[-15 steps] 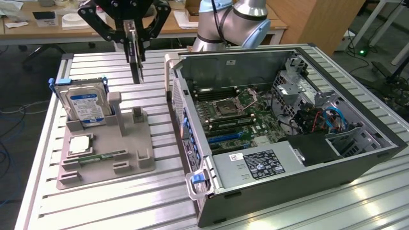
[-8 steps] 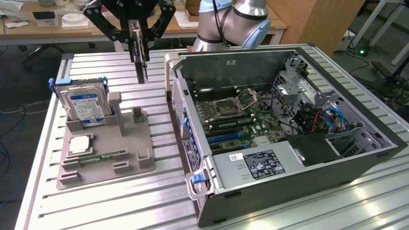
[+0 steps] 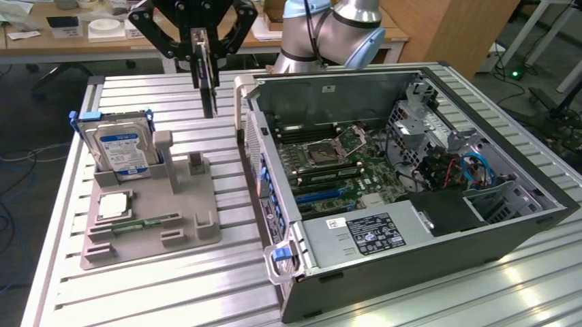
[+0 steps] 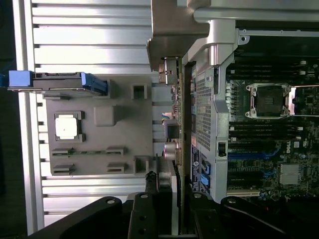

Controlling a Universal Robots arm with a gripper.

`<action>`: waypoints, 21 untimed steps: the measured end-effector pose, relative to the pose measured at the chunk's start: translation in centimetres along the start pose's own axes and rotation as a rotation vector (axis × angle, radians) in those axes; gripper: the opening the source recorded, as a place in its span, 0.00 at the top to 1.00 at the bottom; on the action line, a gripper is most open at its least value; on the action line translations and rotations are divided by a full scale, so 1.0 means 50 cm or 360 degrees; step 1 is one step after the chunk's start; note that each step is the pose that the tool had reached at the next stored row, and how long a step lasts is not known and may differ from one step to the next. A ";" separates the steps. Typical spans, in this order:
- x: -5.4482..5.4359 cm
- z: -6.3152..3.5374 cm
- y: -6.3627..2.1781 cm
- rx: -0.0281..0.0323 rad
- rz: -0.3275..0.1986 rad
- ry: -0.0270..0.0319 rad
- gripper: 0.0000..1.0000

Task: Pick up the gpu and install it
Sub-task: 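Pick up the gpu and move the gpu toward the slot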

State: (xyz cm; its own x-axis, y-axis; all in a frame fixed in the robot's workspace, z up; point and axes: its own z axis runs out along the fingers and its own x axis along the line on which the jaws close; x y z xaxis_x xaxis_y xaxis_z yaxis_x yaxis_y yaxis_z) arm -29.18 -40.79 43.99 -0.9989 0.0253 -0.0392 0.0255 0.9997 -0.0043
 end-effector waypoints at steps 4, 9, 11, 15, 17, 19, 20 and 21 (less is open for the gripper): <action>-0.009 0.000 0.000 0.00000 0.0000 0.00001 0.72; -0.019 0.001 0.001 -0.00001 0.0000 -0.00001 0.72; -0.023 0.001 0.001 0.00000 0.0000 0.00000 0.72; -0.032 0.002 0.001 0.00000 0.0000 0.00000 0.72; -0.037 0.002 0.001 0.00000 0.0000 0.00000 0.72; -0.041 0.002 0.001 0.00000 0.0000 0.00000 0.72; -0.043 0.002 0.001 0.00001 0.0000 0.00001 0.72; -0.045 0.002 0.001 0.00001 0.0000 0.00001 0.72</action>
State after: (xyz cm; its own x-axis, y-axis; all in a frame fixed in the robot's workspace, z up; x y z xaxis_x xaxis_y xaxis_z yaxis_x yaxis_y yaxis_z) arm -26.91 -40.78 43.96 -0.9989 0.0253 -0.0391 0.0255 0.9997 -0.0043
